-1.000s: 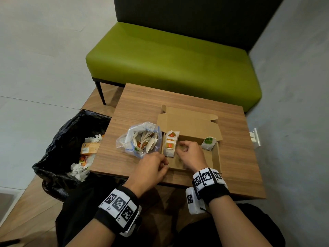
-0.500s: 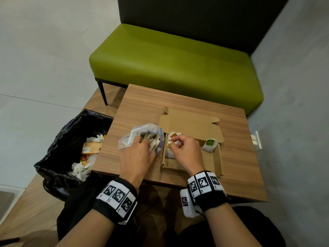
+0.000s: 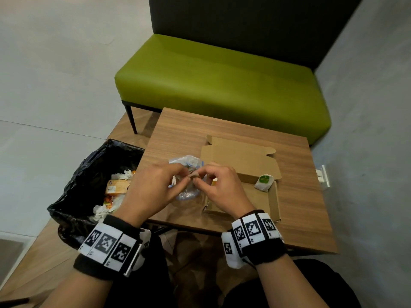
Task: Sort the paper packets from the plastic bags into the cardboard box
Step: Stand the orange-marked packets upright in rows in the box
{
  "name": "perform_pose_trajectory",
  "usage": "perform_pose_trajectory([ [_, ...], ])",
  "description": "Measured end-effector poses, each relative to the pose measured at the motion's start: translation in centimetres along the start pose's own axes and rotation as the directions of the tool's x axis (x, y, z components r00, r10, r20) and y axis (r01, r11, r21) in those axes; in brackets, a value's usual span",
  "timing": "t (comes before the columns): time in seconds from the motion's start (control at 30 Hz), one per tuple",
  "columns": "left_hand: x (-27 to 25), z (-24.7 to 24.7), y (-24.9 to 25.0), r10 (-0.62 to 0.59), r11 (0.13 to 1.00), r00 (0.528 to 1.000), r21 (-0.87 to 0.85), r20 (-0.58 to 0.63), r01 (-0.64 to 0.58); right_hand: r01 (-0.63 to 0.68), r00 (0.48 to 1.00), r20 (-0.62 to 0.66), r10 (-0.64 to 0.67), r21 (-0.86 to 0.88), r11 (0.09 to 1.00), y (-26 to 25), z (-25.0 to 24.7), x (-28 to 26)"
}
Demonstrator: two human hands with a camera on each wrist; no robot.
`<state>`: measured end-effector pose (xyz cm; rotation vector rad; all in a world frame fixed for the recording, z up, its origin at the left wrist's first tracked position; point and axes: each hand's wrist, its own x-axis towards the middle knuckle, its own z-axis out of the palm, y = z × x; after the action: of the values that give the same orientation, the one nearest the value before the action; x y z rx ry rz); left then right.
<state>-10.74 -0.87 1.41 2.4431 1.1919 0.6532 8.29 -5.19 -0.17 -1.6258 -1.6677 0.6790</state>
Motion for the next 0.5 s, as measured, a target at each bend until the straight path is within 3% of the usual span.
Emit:
perform_pose_trajectory([
  [0.1,0.2,0.7,0.5,-0.101,0.974,0.995,-0.205,-0.02,0.095,-0.05,0.998,-0.035,0.054,0.095,0.994,0.4,-0.2,-0.6],
  [0.17,0.1,1.5,1.4,-0.197,0.942,0.98,-0.281,-0.024,0.182,-0.154,0.98,-0.106,0.168,0.132,0.979,1.1,-0.9,-1.0],
  [0.3,-1.2,4.0,3.2,-0.215,0.931,0.964,-0.265,0.155,0.25,-0.389,0.872,-0.275,0.404,0.112,0.915,4.1,-2.7,-1.8],
  [0.4,-2.0,6.4,3.7,-0.218,0.951,0.948,-0.169,0.233,0.26,-0.521,0.833,-0.101,0.543,0.184,0.833,5.7,-2.9,-2.2],
  [0.5,-2.3,8.0,4.3,-0.255,0.954,0.931,-0.091,0.26,0.287,-0.564,0.825,0.047,0.563,0.102,0.819,6.9,-1.6,-2.5],
])
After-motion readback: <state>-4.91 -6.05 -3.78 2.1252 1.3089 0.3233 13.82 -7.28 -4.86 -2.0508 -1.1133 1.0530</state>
